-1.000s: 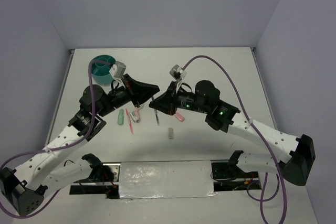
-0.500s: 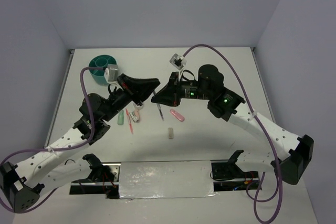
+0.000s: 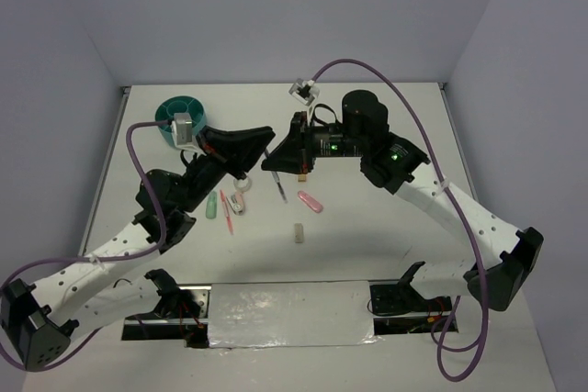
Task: Sort the stationery into containers
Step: Close the pen cap on the pen.
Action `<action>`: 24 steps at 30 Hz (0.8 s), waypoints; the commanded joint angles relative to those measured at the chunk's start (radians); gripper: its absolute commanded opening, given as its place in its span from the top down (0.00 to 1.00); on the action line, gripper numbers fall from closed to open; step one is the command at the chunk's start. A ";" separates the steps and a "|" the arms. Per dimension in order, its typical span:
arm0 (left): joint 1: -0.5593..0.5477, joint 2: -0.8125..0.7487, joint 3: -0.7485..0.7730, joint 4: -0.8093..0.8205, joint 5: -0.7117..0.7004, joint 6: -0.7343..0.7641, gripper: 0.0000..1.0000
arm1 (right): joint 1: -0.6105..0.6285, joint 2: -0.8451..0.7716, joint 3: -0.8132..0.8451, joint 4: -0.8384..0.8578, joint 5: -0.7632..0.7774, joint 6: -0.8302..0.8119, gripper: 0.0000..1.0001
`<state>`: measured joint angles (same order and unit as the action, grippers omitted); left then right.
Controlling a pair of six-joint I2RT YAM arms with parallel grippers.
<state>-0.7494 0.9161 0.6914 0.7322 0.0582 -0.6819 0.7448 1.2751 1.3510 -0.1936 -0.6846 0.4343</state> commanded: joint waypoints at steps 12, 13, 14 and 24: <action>-0.070 -0.103 0.130 -0.672 -0.012 0.123 0.42 | 0.022 -0.106 -0.156 0.531 0.115 -0.052 1.00; -0.070 -0.102 0.169 -0.669 -0.009 0.139 0.34 | 0.031 -0.115 -0.191 0.531 0.129 -0.055 1.00; -0.070 -0.099 0.187 -0.669 0.005 0.146 0.30 | 0.030 -0.115 -0.205 0.542 0.129 -0.051 1.00; -0.070 -0.066 0.192 -0.629 0.068 0.131 0.75 | 0.034 -0.137 -0.220 0.536 0.129 -0.034 1.00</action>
<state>-0.7982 0.8288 0.9054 0.1997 0.0265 -0.5686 0.7765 1.1770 1.1069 0.1795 -0.6044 0.3885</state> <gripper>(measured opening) 0.275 0.184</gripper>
